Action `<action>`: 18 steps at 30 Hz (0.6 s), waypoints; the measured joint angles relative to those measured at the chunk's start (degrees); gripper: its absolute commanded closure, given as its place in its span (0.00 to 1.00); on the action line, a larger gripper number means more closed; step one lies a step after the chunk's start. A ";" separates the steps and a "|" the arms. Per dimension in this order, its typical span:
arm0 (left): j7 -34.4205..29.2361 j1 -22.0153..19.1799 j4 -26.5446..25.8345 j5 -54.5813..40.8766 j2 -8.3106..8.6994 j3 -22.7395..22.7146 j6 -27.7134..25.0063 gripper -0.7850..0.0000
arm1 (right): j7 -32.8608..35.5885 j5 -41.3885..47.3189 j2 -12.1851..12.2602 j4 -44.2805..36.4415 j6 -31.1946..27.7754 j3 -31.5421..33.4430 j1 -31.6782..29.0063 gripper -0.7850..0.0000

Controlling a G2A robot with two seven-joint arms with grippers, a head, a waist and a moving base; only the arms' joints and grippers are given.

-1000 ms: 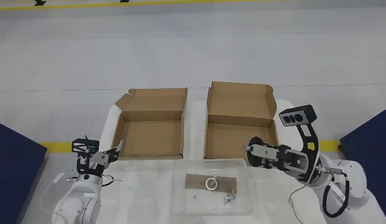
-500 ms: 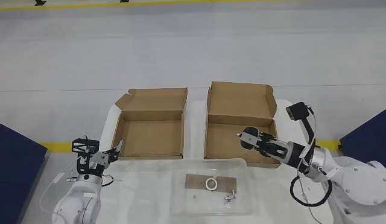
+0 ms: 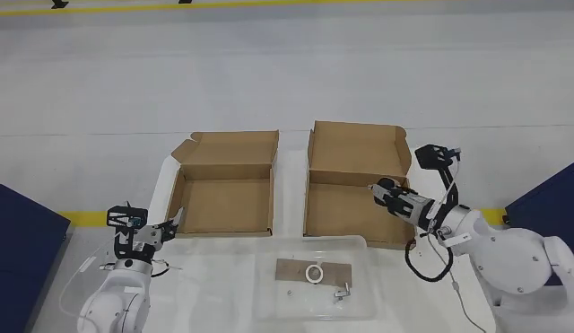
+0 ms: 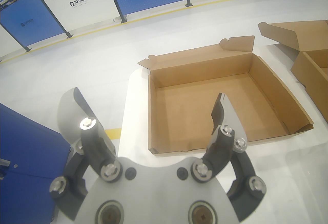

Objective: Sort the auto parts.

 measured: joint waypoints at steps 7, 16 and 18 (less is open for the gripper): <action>0.00 0.00 0.00 0.00 0.00 0.00 0.00 0.00 | 4.32 -10.36 0.09 3.34 4.20 -7.30 8.14 1.00; 0.00 0.00 0.00 0.00 0.00 0.00 0.00 0.00 | 4.22 -10.10 0.08 3.27 4.15 -7.10 7.85 1.00; 0.00 0.00 0.00 0.00 0.00 0.00 0.00 0.00 | 3.98 -10.17 0.07 3.44 4.05 -7.14 7.73 1.00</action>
